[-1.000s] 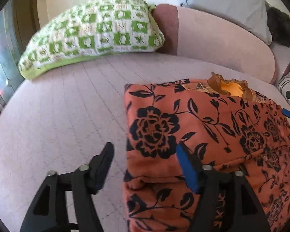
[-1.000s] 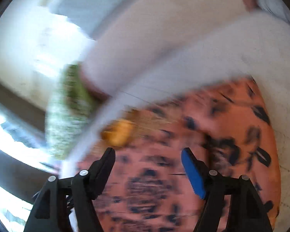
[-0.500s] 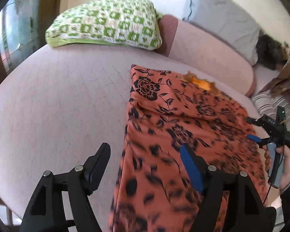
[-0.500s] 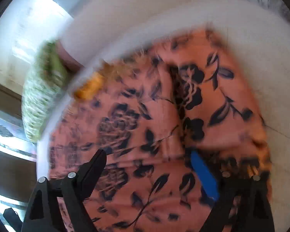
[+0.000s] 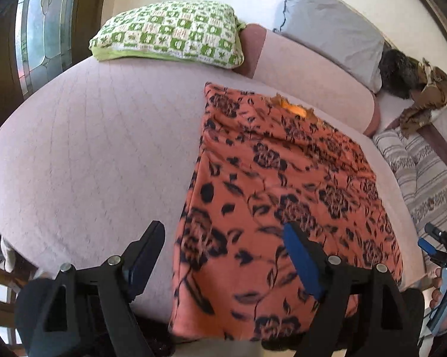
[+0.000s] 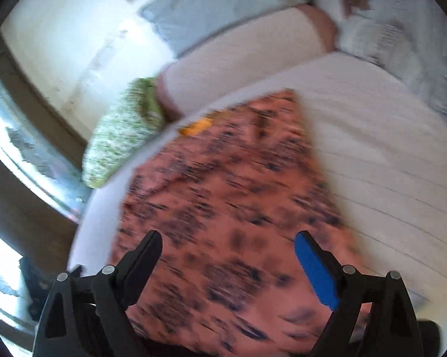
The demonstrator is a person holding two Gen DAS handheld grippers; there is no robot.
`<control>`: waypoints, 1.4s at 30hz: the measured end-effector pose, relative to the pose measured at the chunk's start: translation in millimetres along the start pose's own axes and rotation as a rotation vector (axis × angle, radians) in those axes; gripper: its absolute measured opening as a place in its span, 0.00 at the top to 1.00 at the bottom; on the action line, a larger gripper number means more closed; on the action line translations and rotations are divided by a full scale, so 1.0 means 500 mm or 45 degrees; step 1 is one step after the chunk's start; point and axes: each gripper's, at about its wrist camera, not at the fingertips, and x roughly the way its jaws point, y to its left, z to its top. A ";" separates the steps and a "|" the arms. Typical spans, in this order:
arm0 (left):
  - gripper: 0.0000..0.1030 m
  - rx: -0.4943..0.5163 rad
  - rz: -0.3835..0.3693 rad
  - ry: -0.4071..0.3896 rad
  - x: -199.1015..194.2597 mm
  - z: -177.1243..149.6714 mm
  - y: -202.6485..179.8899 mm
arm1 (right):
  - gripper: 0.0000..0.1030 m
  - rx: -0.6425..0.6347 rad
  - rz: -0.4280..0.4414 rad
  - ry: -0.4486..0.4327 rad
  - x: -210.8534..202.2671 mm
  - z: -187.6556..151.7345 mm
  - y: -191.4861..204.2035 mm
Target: Fold small clothes
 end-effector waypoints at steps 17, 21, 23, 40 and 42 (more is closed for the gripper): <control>0.21 -0.092 0.056 0.204 0.062 -0.083 0.049 | 0.26 -0.028 -0.067 0.394 0.066 -0.070 -0.154; 0.21 -0.041 0.079 0.201 0.066 -0.089 0.045 | 0.26 -0.048 -0.153 0.387 0.073 -0.076 -0.161; 0.27 -0.055 0.097 0.302 0.094 -0.100 0.053 | 0.24 -0.053 -0.154 0.401 0.082 -0.078 -0.163; 0.74 -0.055 0.128 0.271 0.042 -0.076 0.081 | 0.45 0.159 -0.037 0.479 0.021 -0.097 -0.194; 0.60 -0.082 0.134 0.298 0.049 -0.088 0.087 | 0.28 0.155 -0.031 0.392 0.001 -0.090 -0.182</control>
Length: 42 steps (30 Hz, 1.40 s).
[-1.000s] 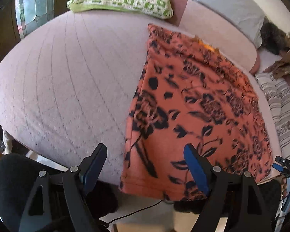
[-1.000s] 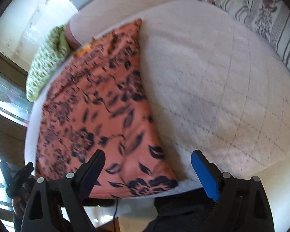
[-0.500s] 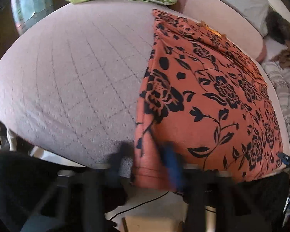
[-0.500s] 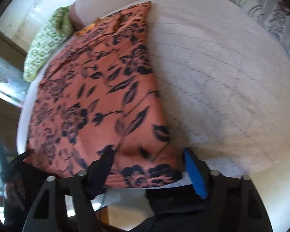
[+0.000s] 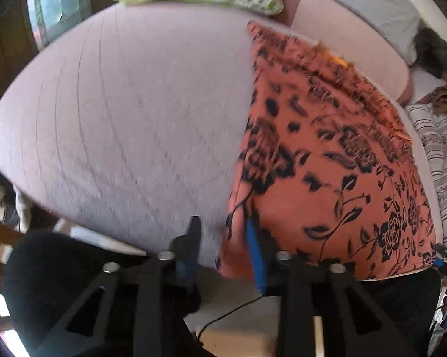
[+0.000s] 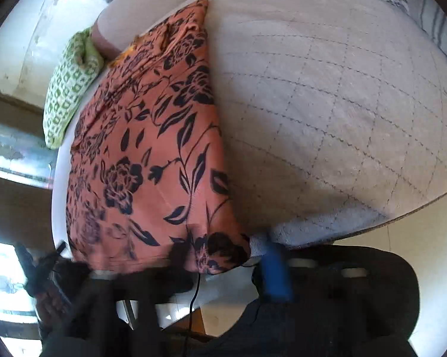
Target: Fold small clothes
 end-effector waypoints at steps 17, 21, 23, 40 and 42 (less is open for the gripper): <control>0.95 0.000 -0.204 -0.162 -0.092 0.053 -0.021 | 0.92 0.085 0.397 -0.035 -0.035 0.052 0.052; 0.91 0.019 -0.187 -0.148 -0.092 0.078 -0.030 | 0.89 0.221 0.421 -0.084 -0.064 0.072 0.012; 0.77 0.044 -0.097 -0.106 -0.042 0.067 -0.029 | 0.49 0.225 0.313 -0.066 -0.035 0.072 -0.009; 0.83 0.187 0.048 -0.033 0.036 0.030 -0.059 | 0.74 -0.110 0.051 0.130 0.081 0.038 0.050; 0.96 0.205 0.011 -0.005 0.031 0.036 -0.065 | 0.83 -0.083 0.086 0.158 0.088 0.035 0.046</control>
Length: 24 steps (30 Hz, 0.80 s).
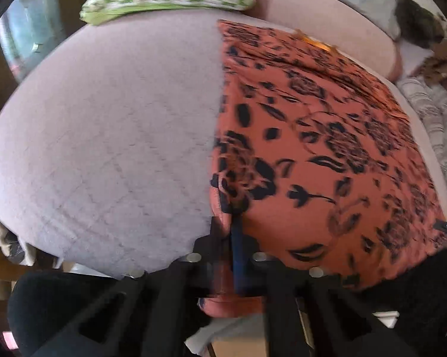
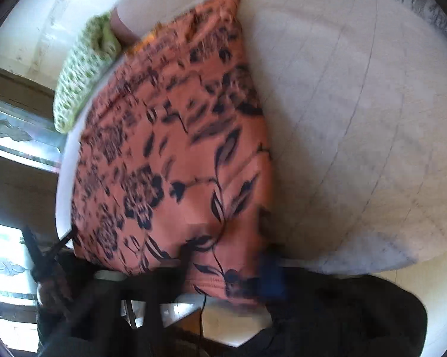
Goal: Fold small clothes
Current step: 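Grasp the hem with both tools and fold it up toward the collar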
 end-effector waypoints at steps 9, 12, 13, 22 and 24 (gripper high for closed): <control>0.89 -0.082 -0.049 0.048 0.014 0.004 0.029 | 0.88 0.019 0.102 -0.054 -0.043 0.022 -0.019; 0.38 -0.094 -0.078 0.010 -0.002 0.005 0.023 | 0.65 0.017 -0.017 -0.021 -0.016 0.018 -0.033; 0.23 -0.102 -0.072 -0.007 -0.007 0.006 0.018 | 0.32 -0.001 -0.009 -0.044 -0.024 0.020 -0.028; 0.96 -0.042 -0.067 0.083 0.004 0.031 -0.013 | 0.96 0.060 0.077 0.020 -0.001 0.045 -0.034; 0.96 -0.036 -0.101 0.077 -0.009 0.042 -0.015 | 0.96 0.016 0.092 0.047 -0.005 0.050 -0.016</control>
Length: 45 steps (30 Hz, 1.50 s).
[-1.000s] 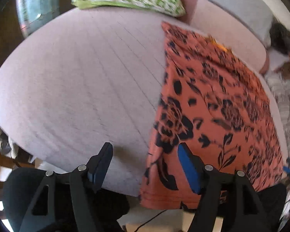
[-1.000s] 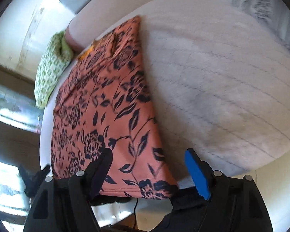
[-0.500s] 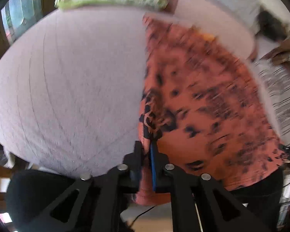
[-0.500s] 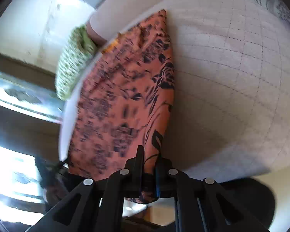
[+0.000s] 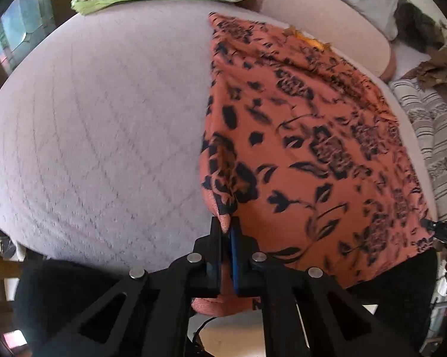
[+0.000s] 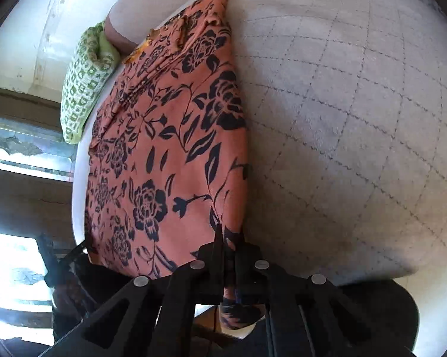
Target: Fold small clothes
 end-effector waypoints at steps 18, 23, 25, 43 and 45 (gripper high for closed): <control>0.27 -0.237 0.086 -0.250 0.151 0.612 0.030 | 0.44 0.207 0.292 -0.435 0.045 0.633 0.058; 0.26 -0.346 -0.016 -0.261 0.157 0.514 0.088 | 0.28 0.141 0.122 -0.514 0.079 0.548 0.049; 0.26 -0.290 -0.013 -0.257 0.134 0.468 0.081 | 0.28 0.070 0.010 -0.520 0.064 0.502 0.058; 0.89 -0.086 0.045 -0.133 0.156 0.431 -0.062 | 0.83 -0.061 -0.082 -0.218 0.149 0.508 0.119; 0.89 -0.068 0.020 -0.217 0.086 0.422 -0.078 | 0.83 -0.066 -0.029 -0.275 0.090 0.500 0.141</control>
